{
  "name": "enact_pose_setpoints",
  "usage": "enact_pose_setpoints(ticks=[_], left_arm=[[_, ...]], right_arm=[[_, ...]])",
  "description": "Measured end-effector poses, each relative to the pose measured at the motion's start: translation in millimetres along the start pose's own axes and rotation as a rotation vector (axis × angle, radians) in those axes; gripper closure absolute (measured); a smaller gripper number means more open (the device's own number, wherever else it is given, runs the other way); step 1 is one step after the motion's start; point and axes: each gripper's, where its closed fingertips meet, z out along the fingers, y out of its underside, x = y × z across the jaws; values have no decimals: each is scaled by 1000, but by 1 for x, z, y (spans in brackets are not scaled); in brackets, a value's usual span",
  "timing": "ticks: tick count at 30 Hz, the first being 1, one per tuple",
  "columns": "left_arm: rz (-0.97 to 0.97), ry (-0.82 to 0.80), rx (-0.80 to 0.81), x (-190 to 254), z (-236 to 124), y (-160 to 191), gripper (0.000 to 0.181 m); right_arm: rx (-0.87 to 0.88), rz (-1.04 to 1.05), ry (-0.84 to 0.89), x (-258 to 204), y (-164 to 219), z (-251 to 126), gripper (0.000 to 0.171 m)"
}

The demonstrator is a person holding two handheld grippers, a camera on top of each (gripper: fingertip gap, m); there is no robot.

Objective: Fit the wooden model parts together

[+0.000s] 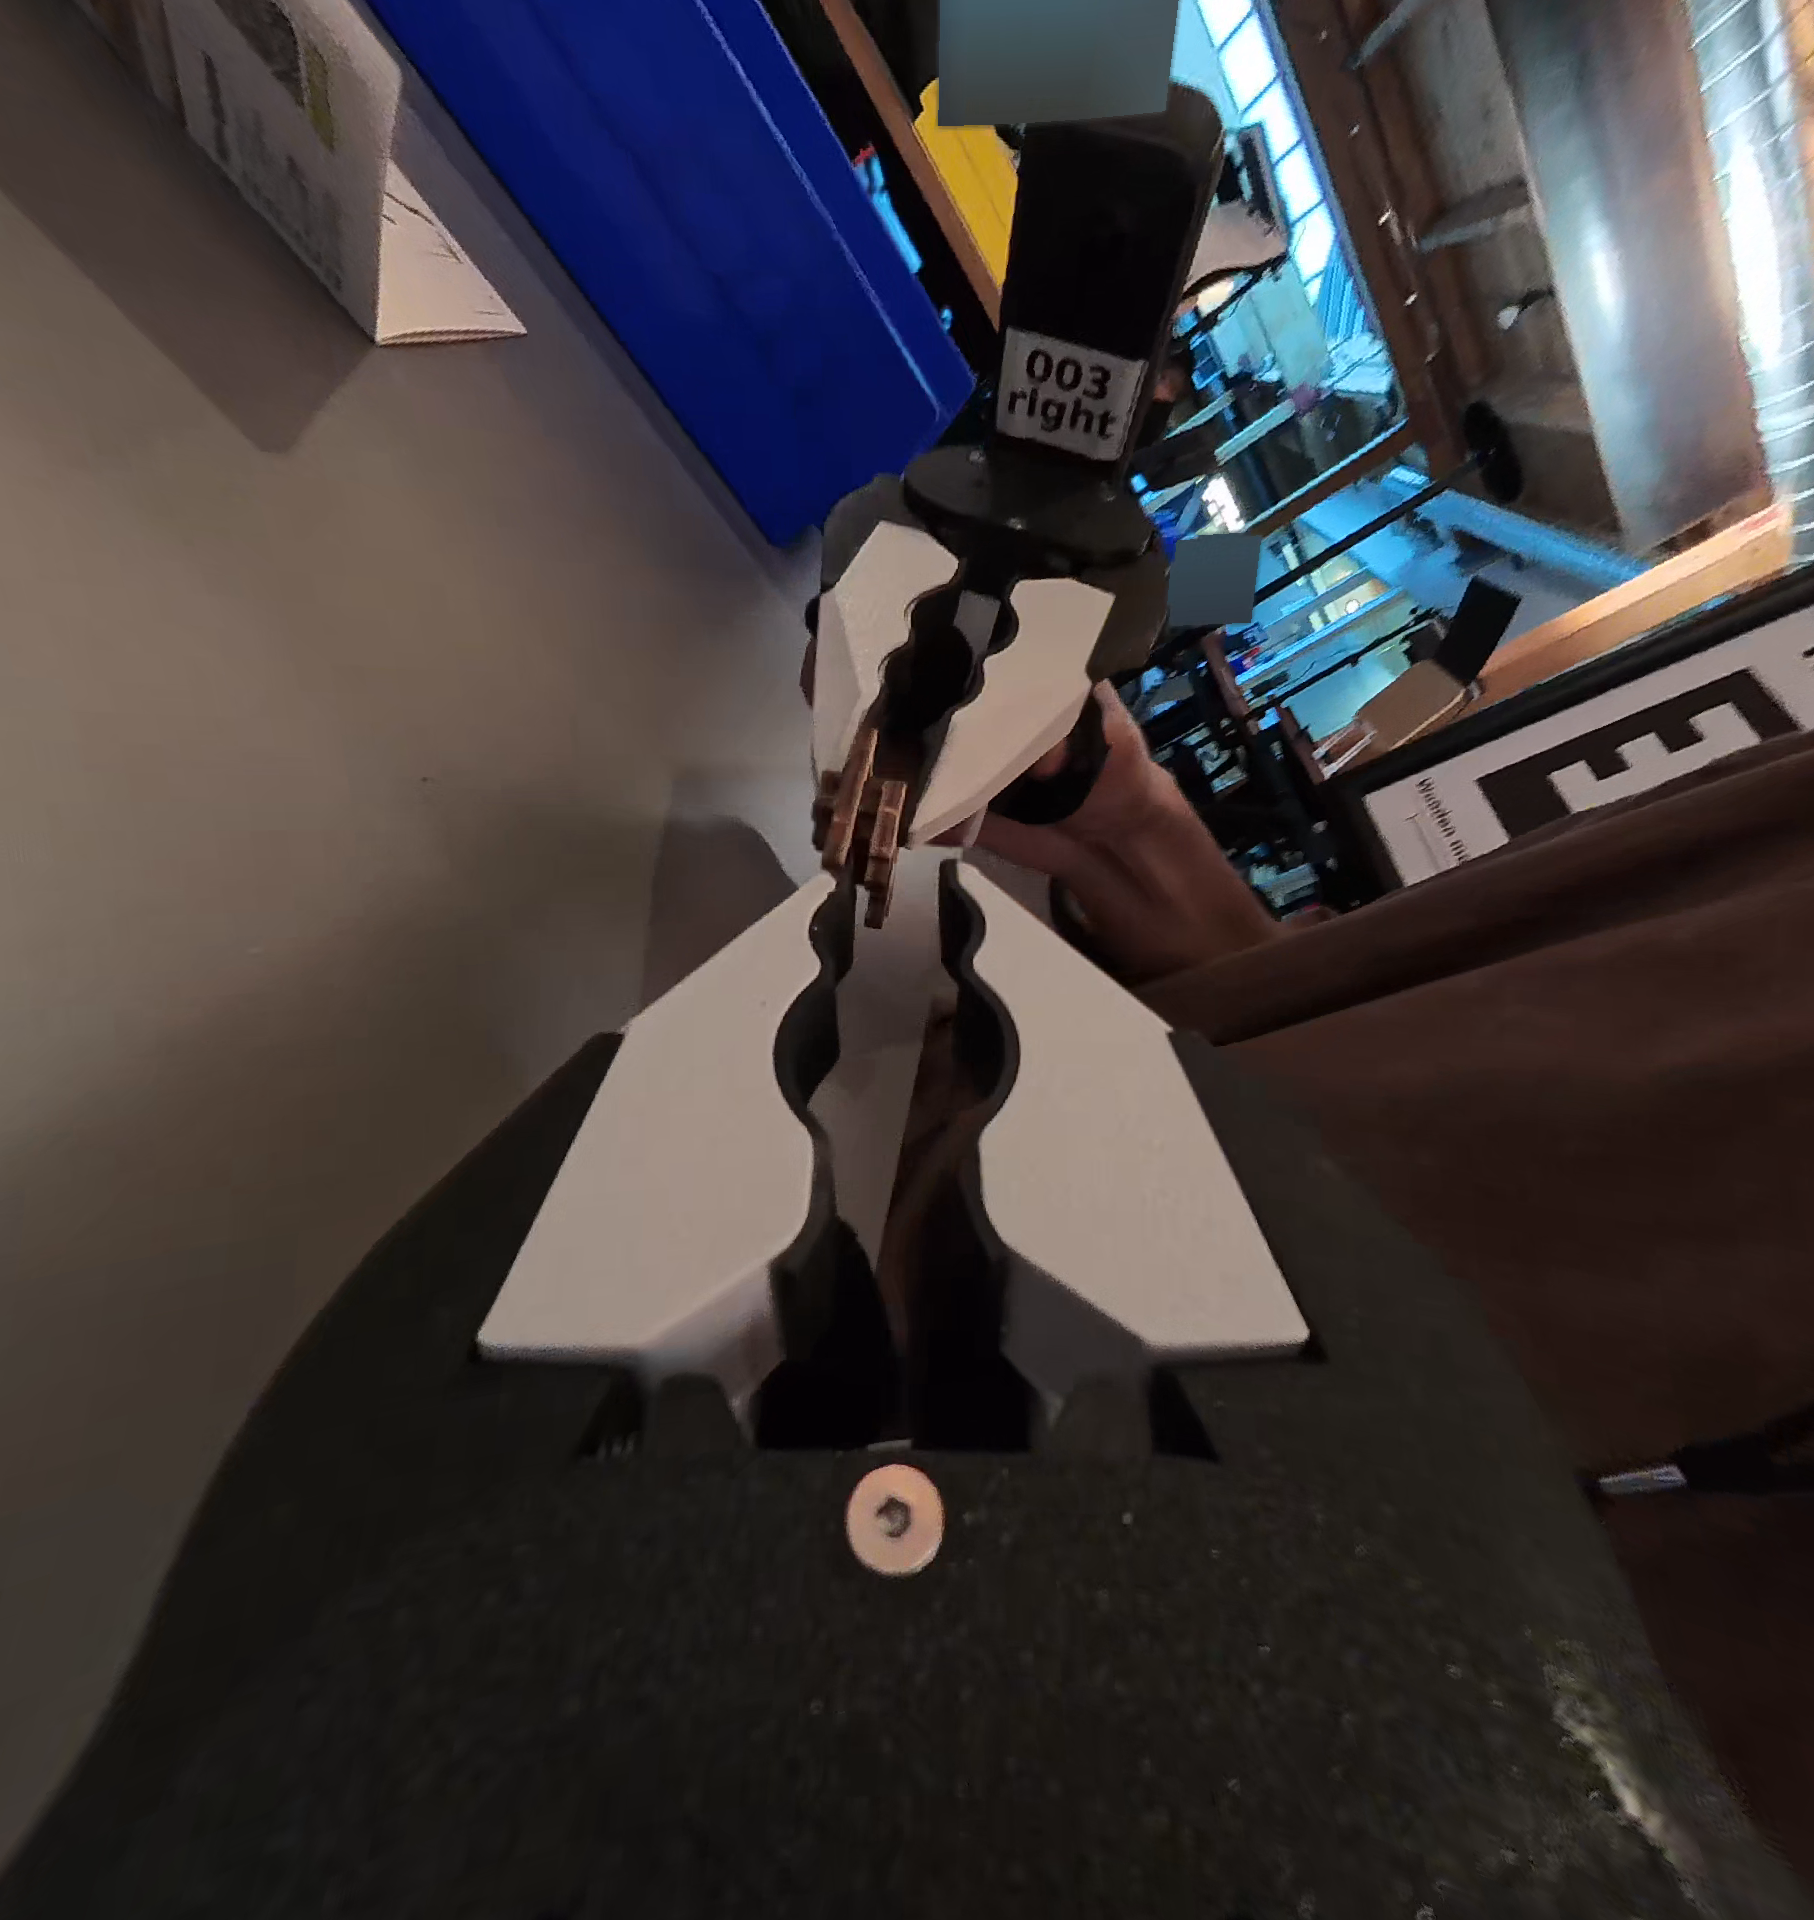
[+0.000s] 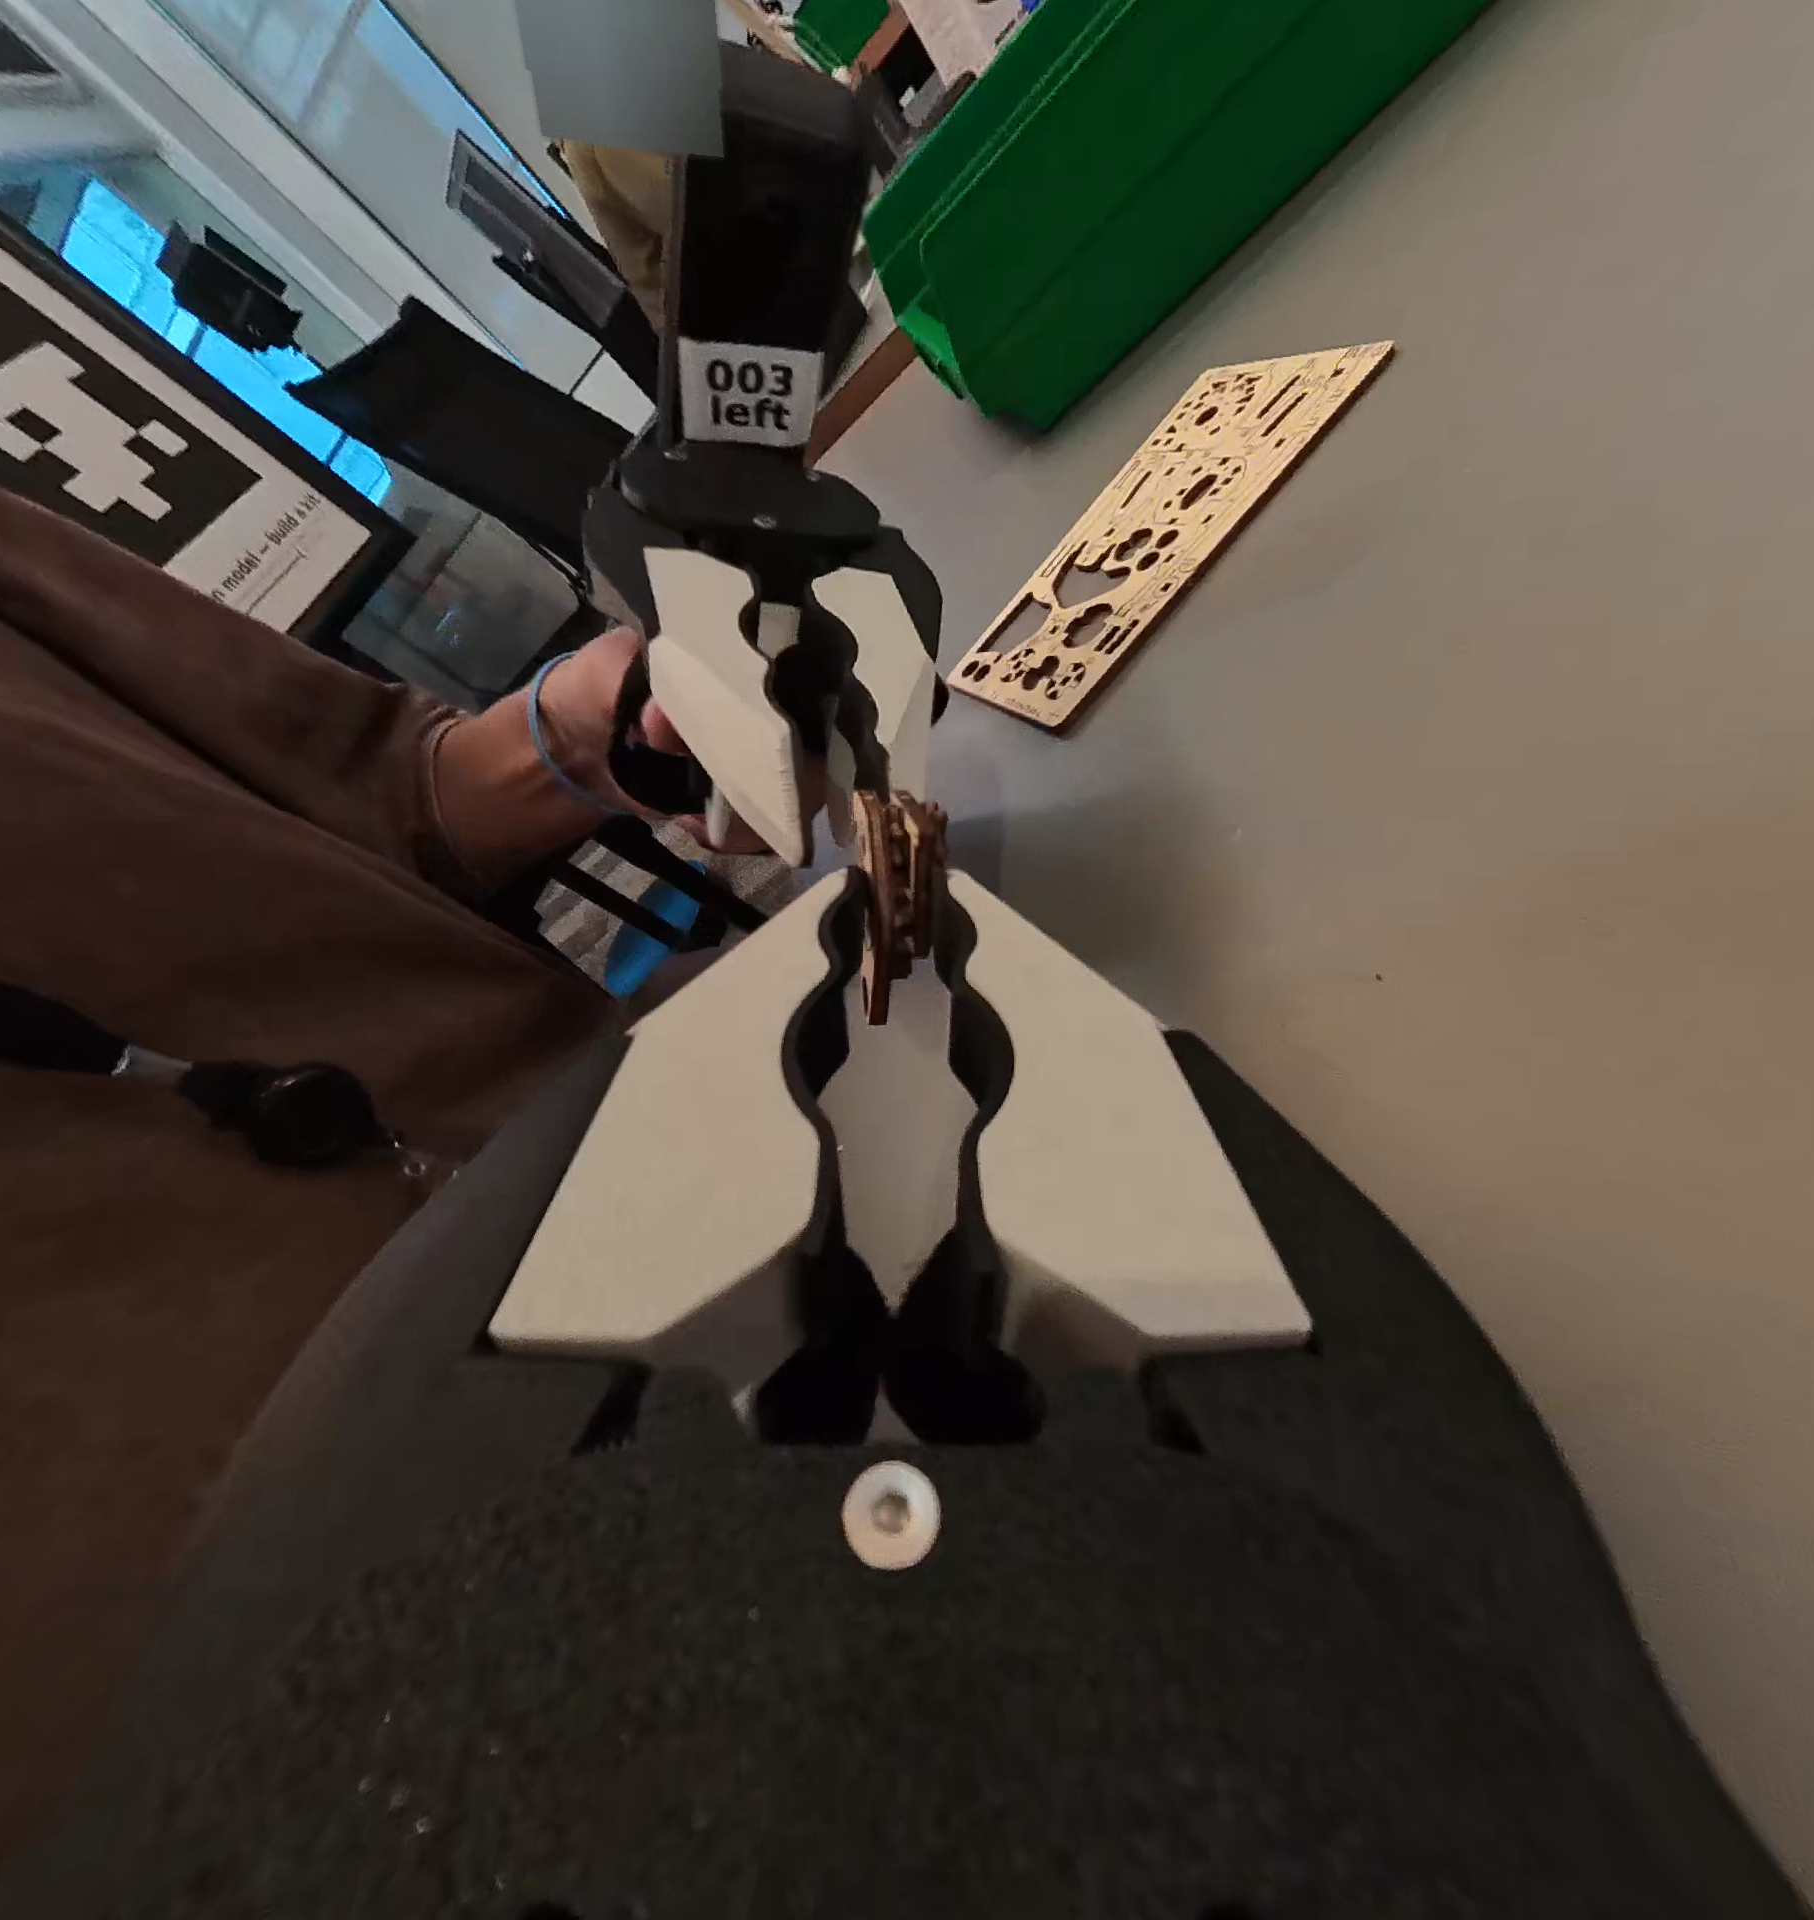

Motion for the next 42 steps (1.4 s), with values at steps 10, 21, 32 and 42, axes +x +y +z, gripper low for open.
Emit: enact_pose_setpoints(ticks=[10, 21, 32, 42], left_arm=[[306, -144, -58, -1, -7, 0, 157], [242, -106, -99, 1, 1, 11, 171], [44, -72, -16, -3, 3, 6, 172], [-72, -28, 69, -8, 1, -5, 172]], right_arm=[[-73, 16, -63, -6, 11, -4, 160], [-87, 12, -92, -12, 13, 1, 160], [-17, 143, -118, -6, 8, 0, 159], [99, 334, -187, 1, -3, -1, 159]])
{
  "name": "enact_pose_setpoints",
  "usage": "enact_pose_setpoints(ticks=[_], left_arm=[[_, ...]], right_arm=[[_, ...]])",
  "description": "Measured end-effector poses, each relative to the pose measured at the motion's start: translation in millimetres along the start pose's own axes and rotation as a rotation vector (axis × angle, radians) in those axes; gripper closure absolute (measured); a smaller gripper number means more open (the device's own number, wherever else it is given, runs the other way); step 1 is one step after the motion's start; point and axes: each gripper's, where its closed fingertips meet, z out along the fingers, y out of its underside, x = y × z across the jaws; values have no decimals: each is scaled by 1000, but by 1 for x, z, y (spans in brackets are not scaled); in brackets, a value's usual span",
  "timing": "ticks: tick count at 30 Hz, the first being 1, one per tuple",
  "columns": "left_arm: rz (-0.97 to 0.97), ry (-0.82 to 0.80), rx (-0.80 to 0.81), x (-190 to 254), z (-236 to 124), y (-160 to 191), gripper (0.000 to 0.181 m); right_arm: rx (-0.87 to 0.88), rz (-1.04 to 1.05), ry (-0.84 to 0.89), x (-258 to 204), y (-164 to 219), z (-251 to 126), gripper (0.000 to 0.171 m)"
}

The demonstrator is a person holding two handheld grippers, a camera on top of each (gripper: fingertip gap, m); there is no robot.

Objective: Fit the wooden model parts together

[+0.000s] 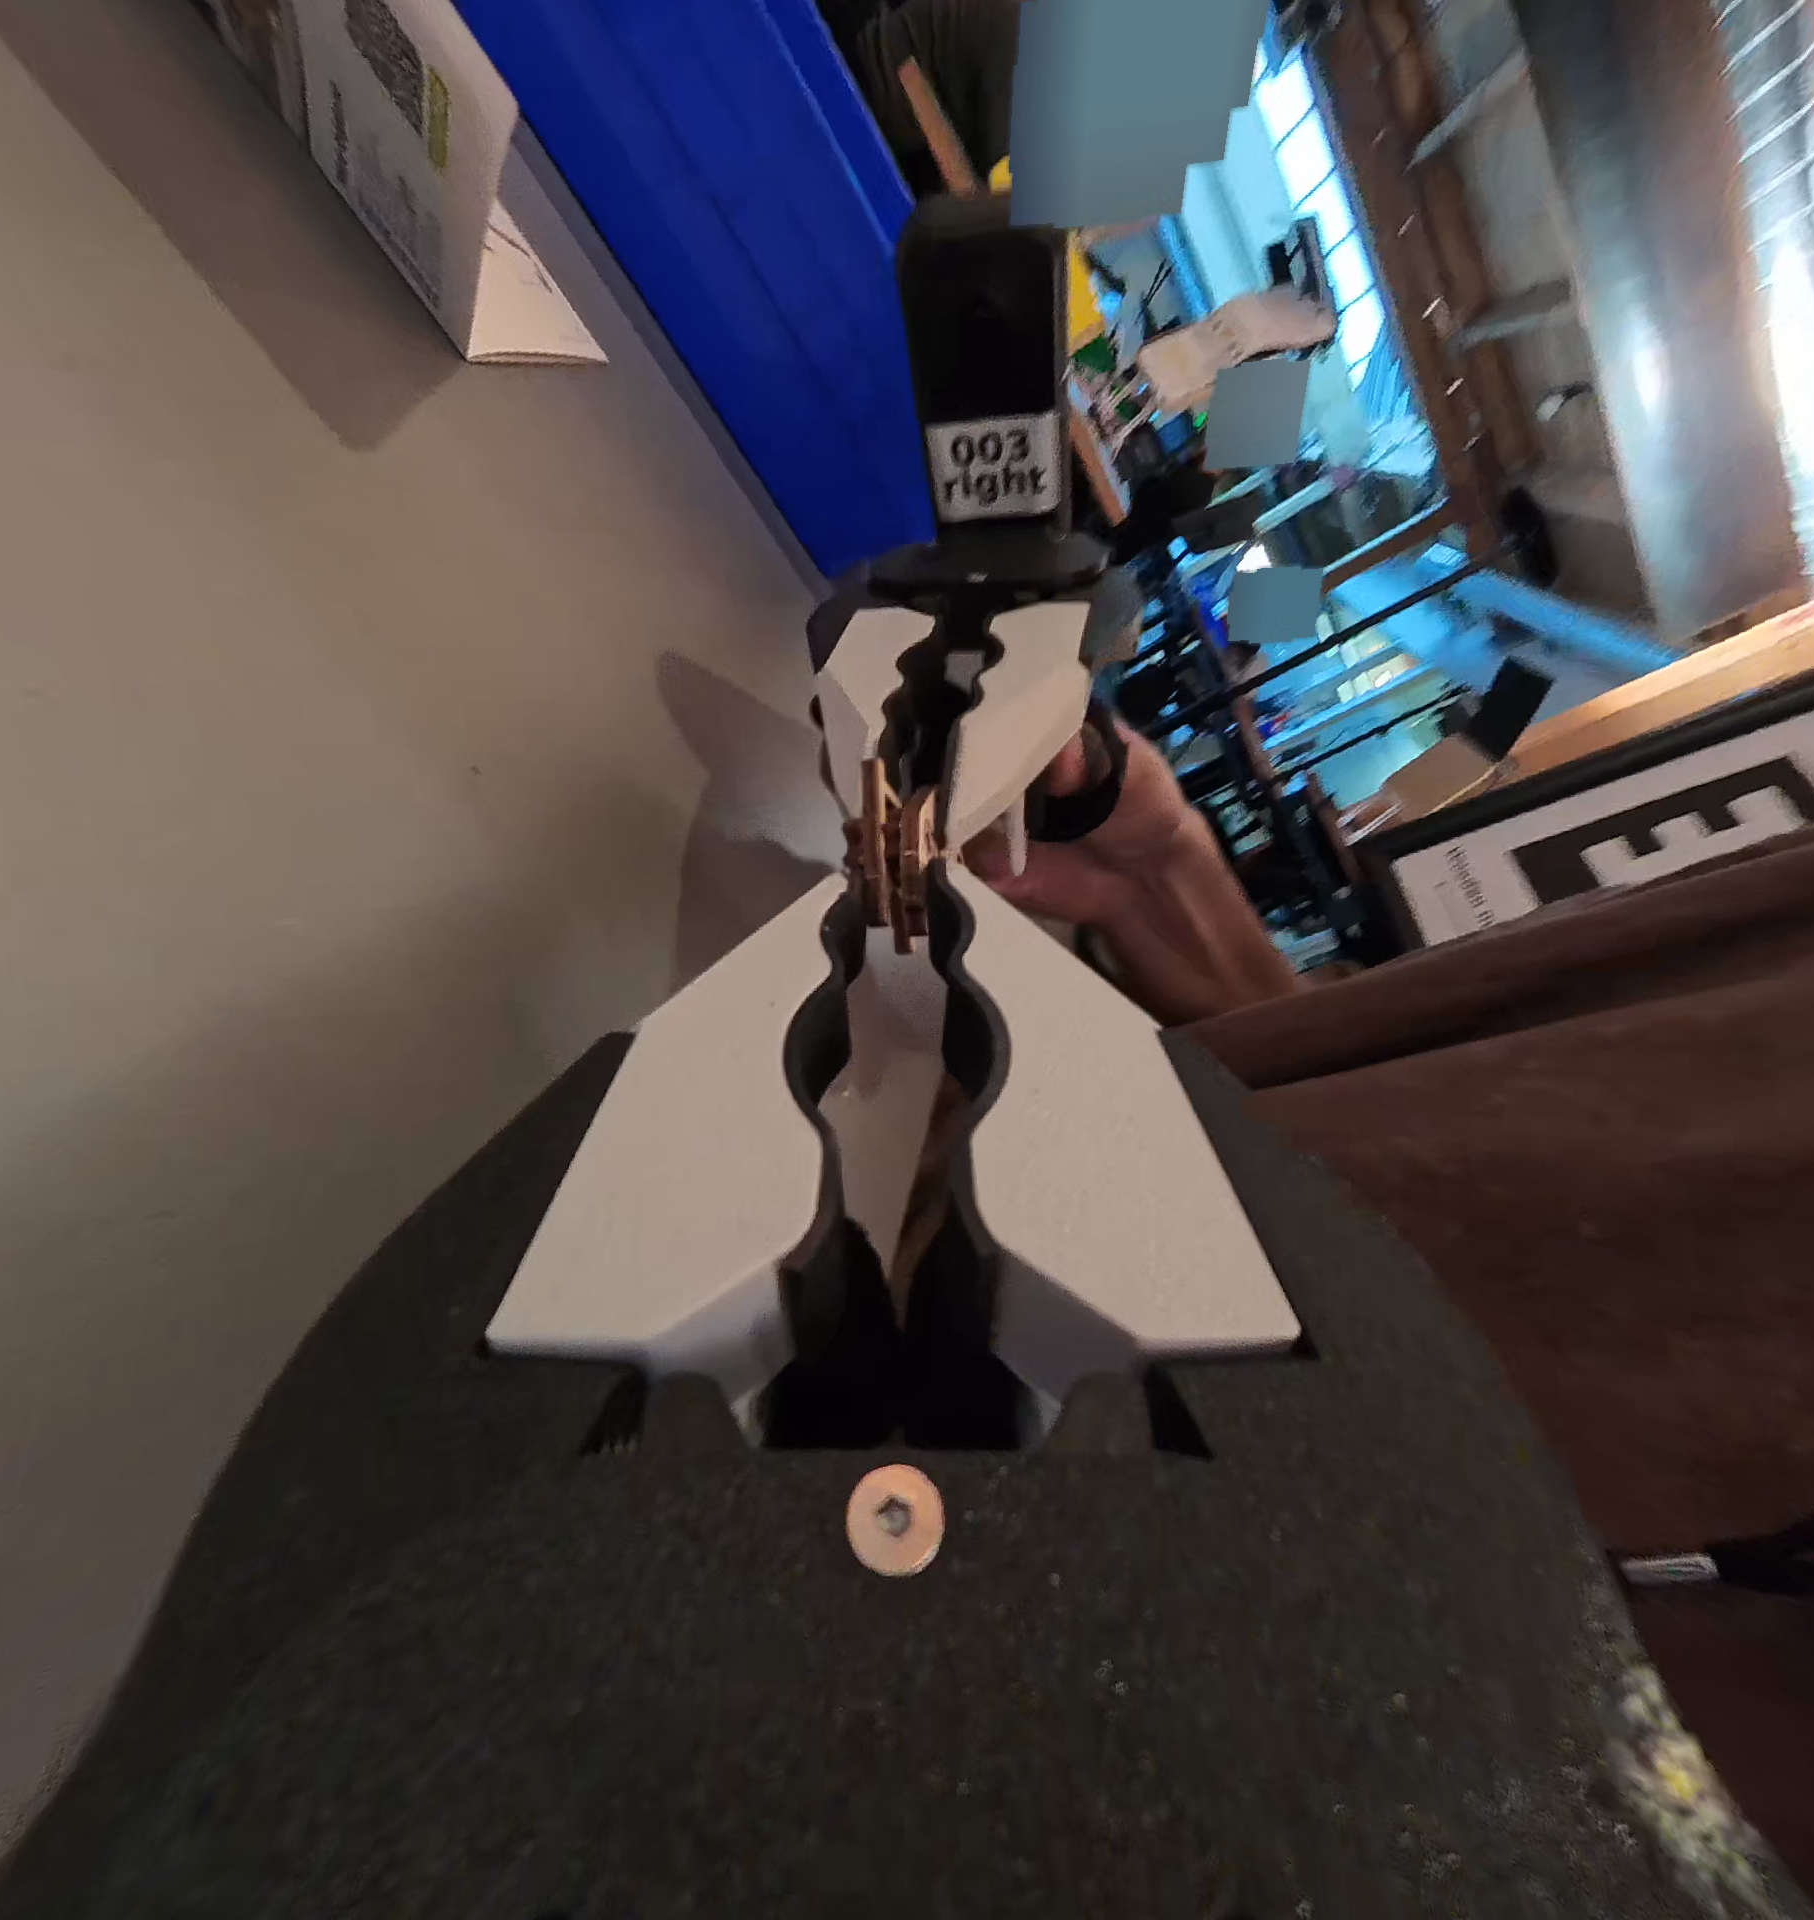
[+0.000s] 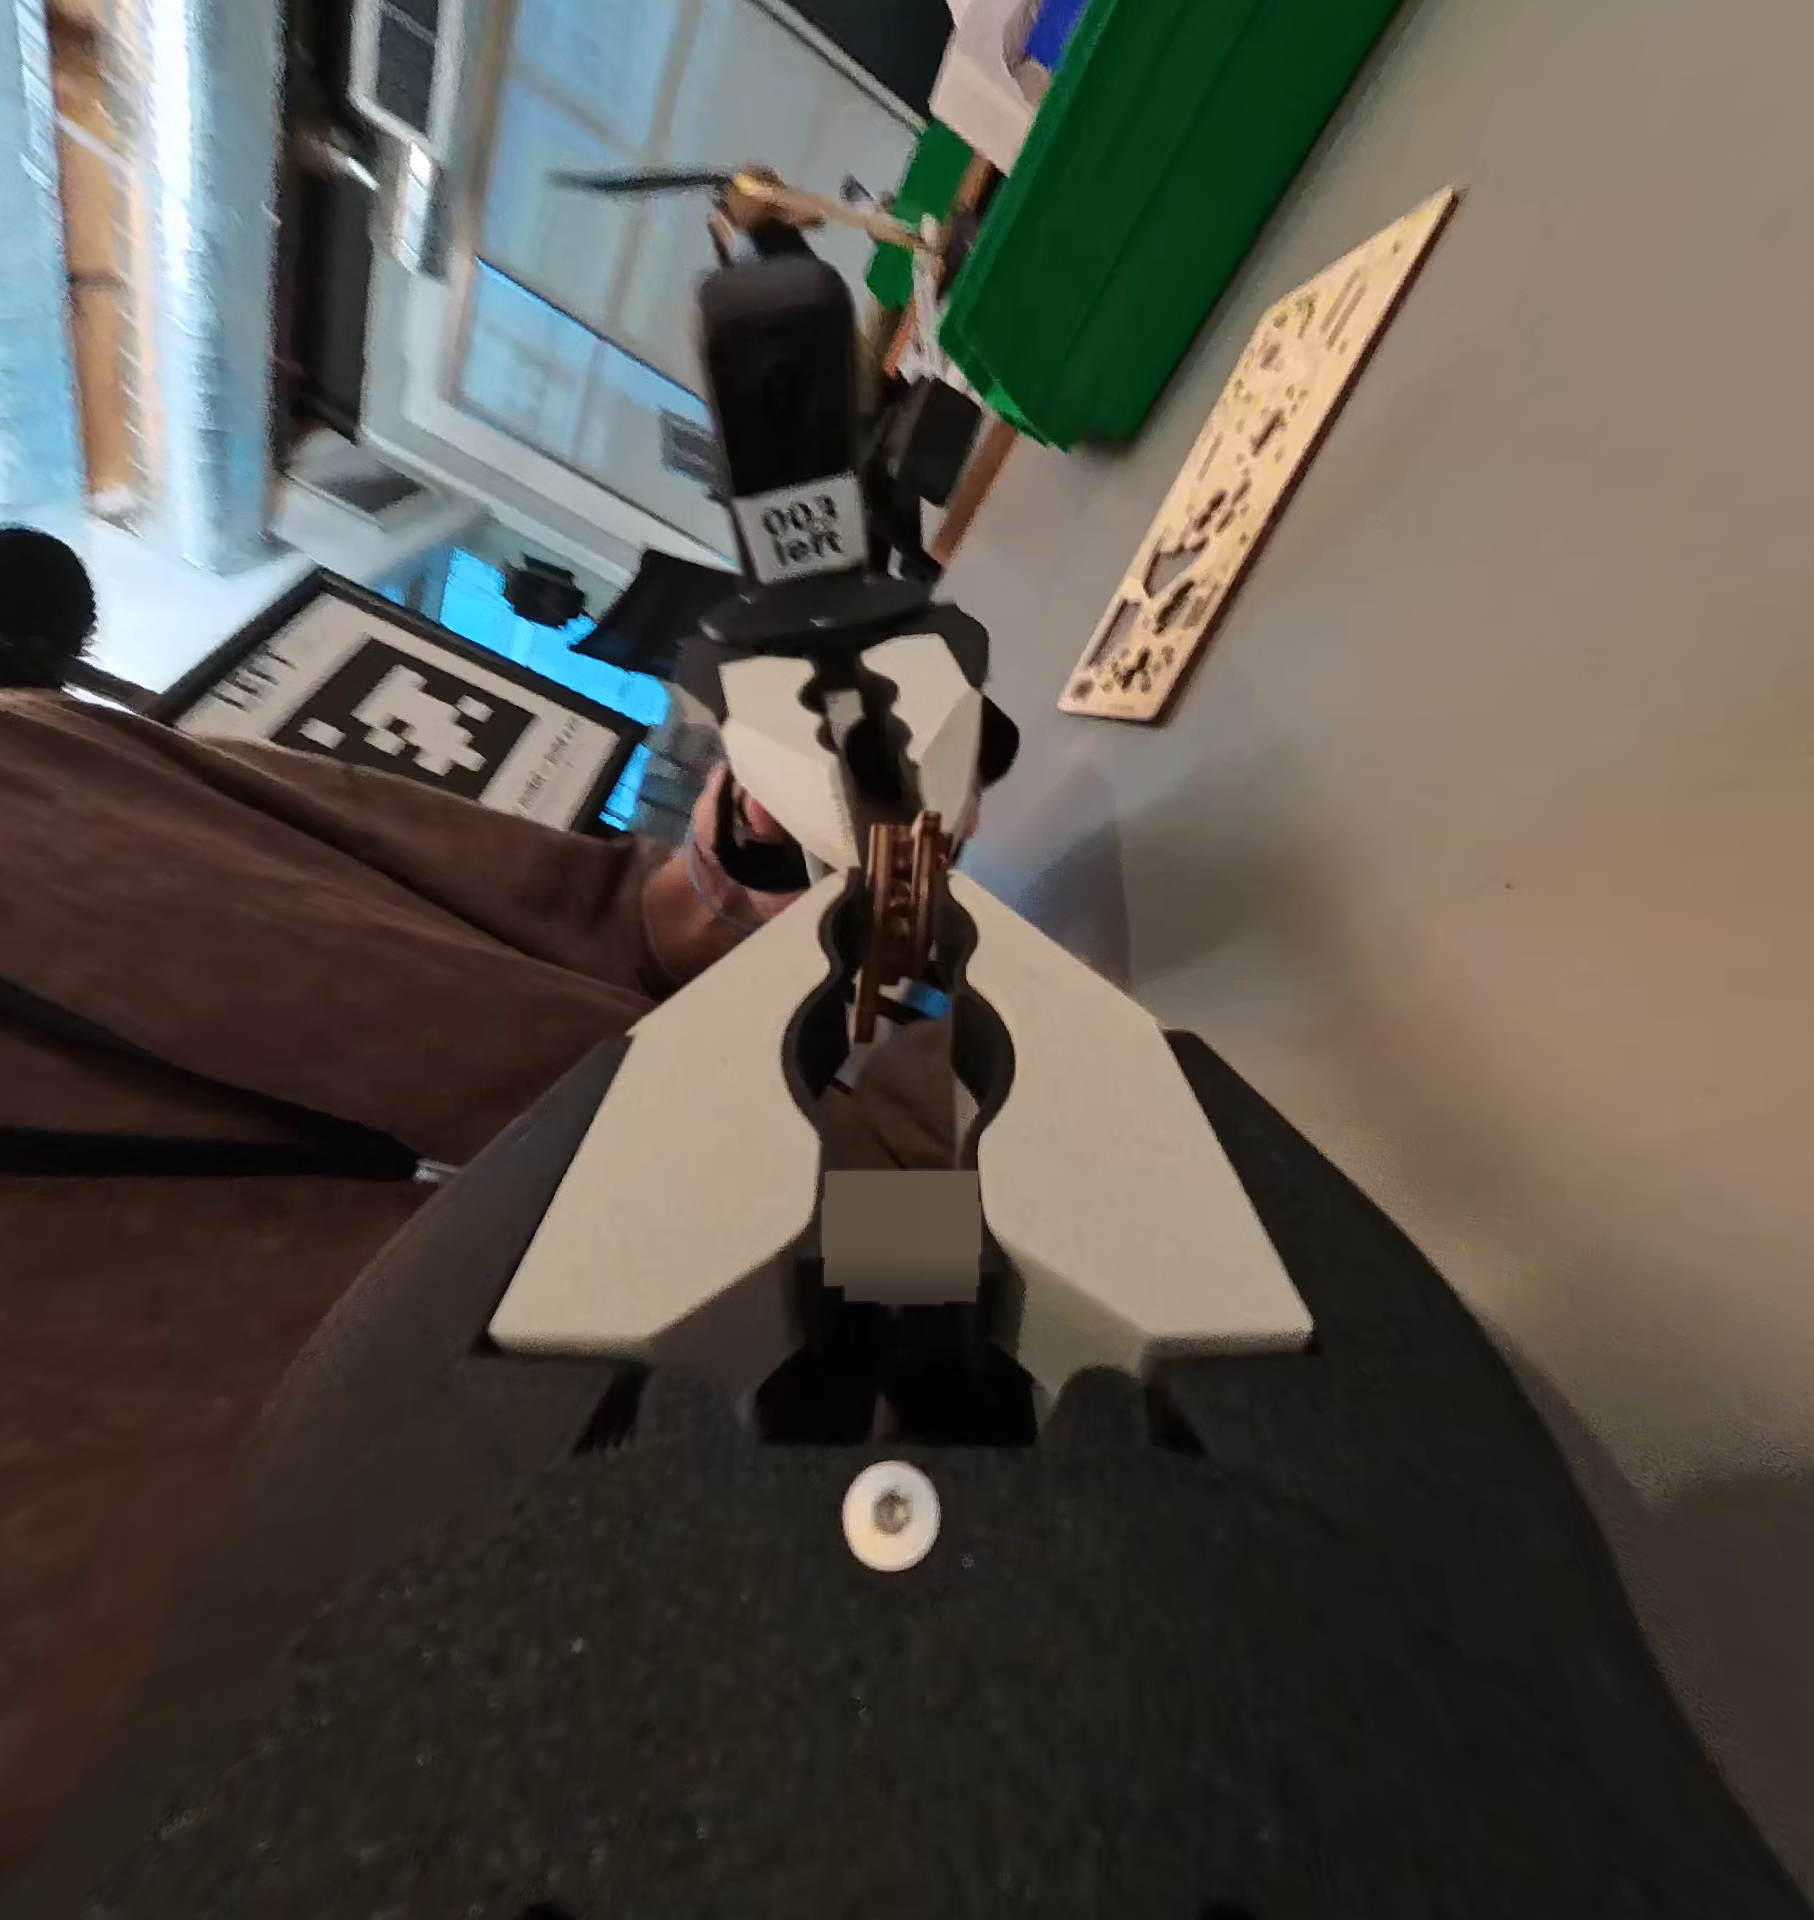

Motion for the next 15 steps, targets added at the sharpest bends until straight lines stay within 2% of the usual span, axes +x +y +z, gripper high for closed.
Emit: enact_pose_setpoints(ticks=[4, 10, 15], left_arm=[[-71, 55, 71, 3, -5, -10, 172], [-22, 2, 110, -2, -12, -19, 173], [-5, -7, 128, -1, -16, -23, 173]], right_arm=[[62, 127, -133, -9, -10, -1, 150], [115, 144, -115, -3, -16, -12, 151], [83, 113, -105, -6, -11, -2, 150]])
